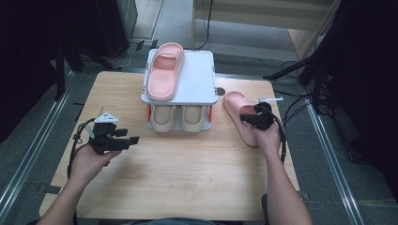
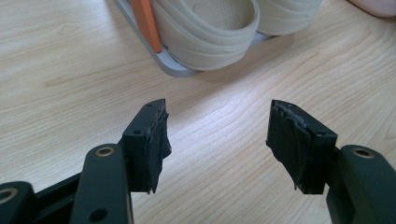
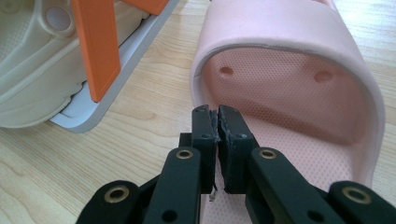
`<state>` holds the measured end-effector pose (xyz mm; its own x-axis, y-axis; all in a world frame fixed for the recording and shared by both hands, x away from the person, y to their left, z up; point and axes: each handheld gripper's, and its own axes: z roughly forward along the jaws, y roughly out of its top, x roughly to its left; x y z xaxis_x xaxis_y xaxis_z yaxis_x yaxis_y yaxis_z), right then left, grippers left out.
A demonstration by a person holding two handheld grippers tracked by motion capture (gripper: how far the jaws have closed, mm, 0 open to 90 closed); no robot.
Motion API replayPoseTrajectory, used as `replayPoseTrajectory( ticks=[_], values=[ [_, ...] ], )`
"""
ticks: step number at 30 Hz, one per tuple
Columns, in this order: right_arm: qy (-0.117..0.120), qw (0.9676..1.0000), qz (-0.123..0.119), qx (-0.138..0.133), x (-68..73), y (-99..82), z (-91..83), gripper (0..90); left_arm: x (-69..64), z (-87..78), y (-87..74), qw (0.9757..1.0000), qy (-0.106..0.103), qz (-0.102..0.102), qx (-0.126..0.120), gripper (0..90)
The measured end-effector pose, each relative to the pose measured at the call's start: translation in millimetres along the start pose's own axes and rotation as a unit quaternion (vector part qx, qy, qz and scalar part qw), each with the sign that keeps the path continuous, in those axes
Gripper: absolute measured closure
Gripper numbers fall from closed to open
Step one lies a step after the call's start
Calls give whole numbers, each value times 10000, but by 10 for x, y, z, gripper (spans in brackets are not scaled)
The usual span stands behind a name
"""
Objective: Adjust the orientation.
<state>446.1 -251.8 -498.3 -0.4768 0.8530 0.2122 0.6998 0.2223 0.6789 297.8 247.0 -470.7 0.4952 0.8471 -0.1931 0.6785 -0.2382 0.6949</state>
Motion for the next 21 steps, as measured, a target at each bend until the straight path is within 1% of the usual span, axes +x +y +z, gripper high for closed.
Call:
replayPoseTrajectory(
  ticks=[3, 6, 7, 10, 16, 18, 21],
  values=[
    [11, 10000, -17, 15, 33, 16, 26, 866, -4, 5, -11, 10000, 15, -28, 20, 383],
    [3, 10000, -46, 30, 74, 34, 54, 866, -6, 4, -18, 10000, 22, -24, 25, 383],
    [2, 10000, -54, 30, 81, 40, 63, 867, -4, 3, -20, 10000, 18, 5, 37, 383],
    [39, 10000, 5, 29, 98, 55, 83, 865, -11, 4, -30, 10000, 16, -32, 46, 383],
    [83, 10000, 19, 22, 151, 77, 129, 859, 2, 0, -40, 10000, 26, -53, 49, 383],
    [44, 10000, -24, 15, 145, 78, 124, 847, 10, 1, -40, 10000, 16, -53, 54, 383],
    [48, 10000, 65, -12, 104, 76, 86, 829, 22, 1, -46, 10000, 6, -73, 47, 382]
  ],
)
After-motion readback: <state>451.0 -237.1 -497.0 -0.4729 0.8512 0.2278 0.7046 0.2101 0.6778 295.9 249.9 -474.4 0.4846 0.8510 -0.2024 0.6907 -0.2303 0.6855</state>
